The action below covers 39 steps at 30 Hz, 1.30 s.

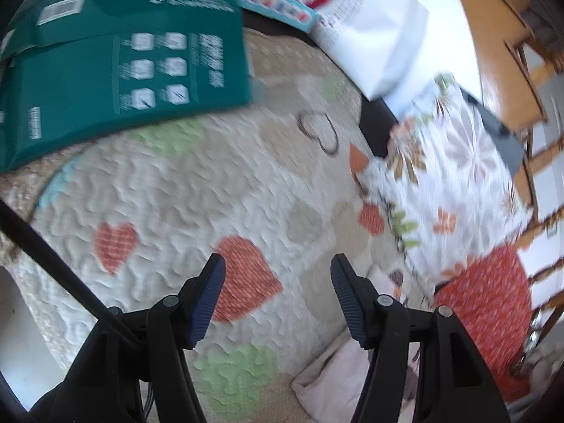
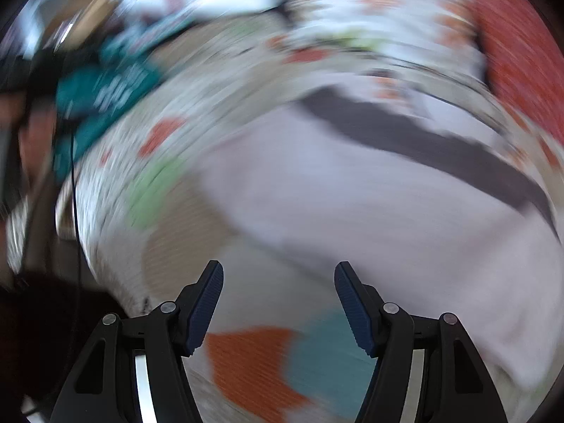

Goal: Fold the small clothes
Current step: 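Grasp the side edge of the folded sweater with the right gripper, then fold the held side over the sweater body with the right gripper and release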

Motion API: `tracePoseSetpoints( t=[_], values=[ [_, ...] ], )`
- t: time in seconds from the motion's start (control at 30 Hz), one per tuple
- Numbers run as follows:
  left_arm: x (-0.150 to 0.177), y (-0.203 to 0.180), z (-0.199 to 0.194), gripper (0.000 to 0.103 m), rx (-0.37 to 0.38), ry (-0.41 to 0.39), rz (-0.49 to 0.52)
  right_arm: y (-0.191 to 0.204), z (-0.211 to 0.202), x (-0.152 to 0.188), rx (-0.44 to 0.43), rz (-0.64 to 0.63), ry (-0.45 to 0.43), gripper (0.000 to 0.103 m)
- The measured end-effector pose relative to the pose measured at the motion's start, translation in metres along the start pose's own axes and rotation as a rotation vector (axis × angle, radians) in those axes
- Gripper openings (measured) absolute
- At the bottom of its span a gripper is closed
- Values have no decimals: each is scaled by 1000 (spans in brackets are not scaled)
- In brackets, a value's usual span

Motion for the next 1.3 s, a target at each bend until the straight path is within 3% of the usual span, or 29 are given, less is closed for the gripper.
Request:
tracePoseSetpoints(
  t=[0.1, 0.27, 0.43, 0.5, 0.6, 0.7, 0.87, 1.0, 1.13, 1.23, 1.3],
  values=[
    [-12, 11, -12, 65, -9, -35, -24, 24, 32, -22, 188, -123, -6, 70],
    [-23, 23, -20, 66, 7, -58, -71, 19, 49, -61, 295, -64, -39, 64],
    [-22, 22, -19, 67, 13, -46, -63, 17, 65, -86, 285, -5, 0, 22],
    [-17, 17, -16, 67, 10, -34, -43, 15, 64, -90, 269, 4, 17, 13],
    [-7, 5, -12, 67, 10, -22, -13, -11, 41, -93, 198, 81, 6, 10],
    [6, -11, -7, 67, -1, -13, 42, -65, -7, -90, 153, 221, -55, 10],
    [41, -44, 14, 67, -12, 52, 156, -195, -95, -32, 128, 521, -156, 10],
    [85, -76, 37, 67, -18, 131, 274, -279, -133, 58, 240, 697, -157, 10],
    [125, -101, 56, 67, -34, 188, 384, -310, -115, 131, 214, 808, -59, 10],
    [155, -118, 69, 67, -39, 229, 450, -306, -102, 144, 133, 825, -65, 10],
    [172, -127, 78, 67, -36, 256, 481, -302, -98, 139, 146, 799, -60, 10]
  ],
)
Point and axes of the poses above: each gripper's, at about its wrist camera, not at the fingertips, and z roughly the way its jaws point, y to its left, x to its underside, the point moved 8 cm from there along z, roughly the way its jaws point, and after that the axes turned 5 degrees about y, right-handed, at the moved point
